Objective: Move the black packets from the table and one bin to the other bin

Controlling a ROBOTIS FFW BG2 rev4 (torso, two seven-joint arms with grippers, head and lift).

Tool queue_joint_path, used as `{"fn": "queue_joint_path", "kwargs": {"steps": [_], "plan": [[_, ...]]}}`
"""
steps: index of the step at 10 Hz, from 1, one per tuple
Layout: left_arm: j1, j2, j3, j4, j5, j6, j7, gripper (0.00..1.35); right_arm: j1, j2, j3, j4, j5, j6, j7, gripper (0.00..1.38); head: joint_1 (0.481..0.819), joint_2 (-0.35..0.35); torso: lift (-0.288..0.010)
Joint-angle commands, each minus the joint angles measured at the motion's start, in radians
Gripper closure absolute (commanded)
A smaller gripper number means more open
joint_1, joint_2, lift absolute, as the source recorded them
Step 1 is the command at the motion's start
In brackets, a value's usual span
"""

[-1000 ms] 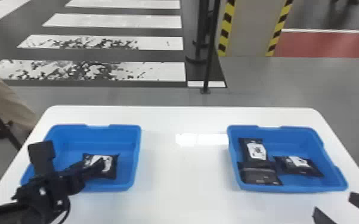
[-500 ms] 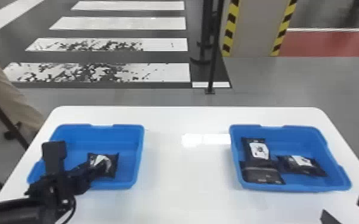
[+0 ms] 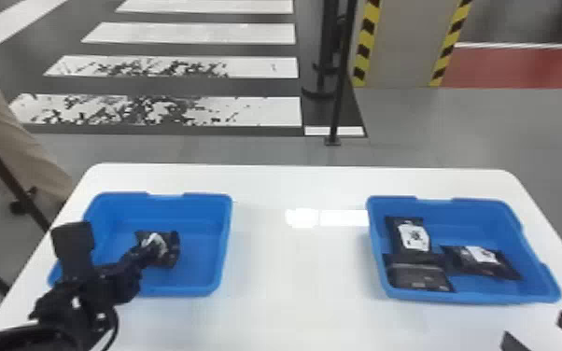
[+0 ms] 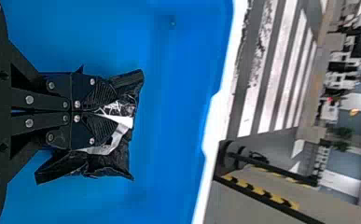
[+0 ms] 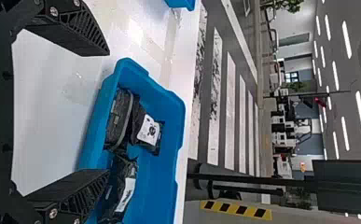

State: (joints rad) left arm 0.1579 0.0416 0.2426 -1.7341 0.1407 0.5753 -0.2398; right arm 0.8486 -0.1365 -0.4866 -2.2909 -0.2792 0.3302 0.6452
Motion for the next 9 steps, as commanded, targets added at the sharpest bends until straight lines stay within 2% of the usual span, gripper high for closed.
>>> {"fn": "queue_joint_path", "kwargs": {"steps": [1,4,5,7,8,9], "plan": [[0.038,-0.014,0.001,-0.091,0.055,-0.031,0.001,1.21,-0.004,0.0,0.0,0.007,0.0,0.006,0.001,0.13,0.695,-0.017,-0.11],[0.124,-0.039,-0.003,-0.263,0.202,-0.089,0.008,1.21,-0.017,-0.002,0.002,0.017,0.006,0.016,0.007,0.13,0.695,-0.049,-0.11],[0.159,-0.037,-0.029,-0.312,0.292,-0.102,0.008,1.21,-0.026,-0.002,0.006,0.01,0.006,0.016,0.007,0.13,0.695,-0.063,-0.11],[0.21,-0.016,-0.121,-0.348,0.489,-0.109,0.001,1.21,-0.08,-0.017,0.056,-0.003,-0.022,0.04,0.008,0.13,0.695,-0.104,-0.11],[0.218,-0.005,-0.165,-0.348,0.537,-0.107,-0.006,1.21,-0.125,-0.031,0.098,0.0,-0.056,0.067,0.008,0.13,0.695,-0.138,-0.11],[0.22,-0.005,-0.185,-0.348,0.549,-0.097,-0.013,1.21,-0.166,-0.043,0.136,-0.008,-0.088,0.089,0.001,0.13,0.695,-0.159,-0.11]]}}
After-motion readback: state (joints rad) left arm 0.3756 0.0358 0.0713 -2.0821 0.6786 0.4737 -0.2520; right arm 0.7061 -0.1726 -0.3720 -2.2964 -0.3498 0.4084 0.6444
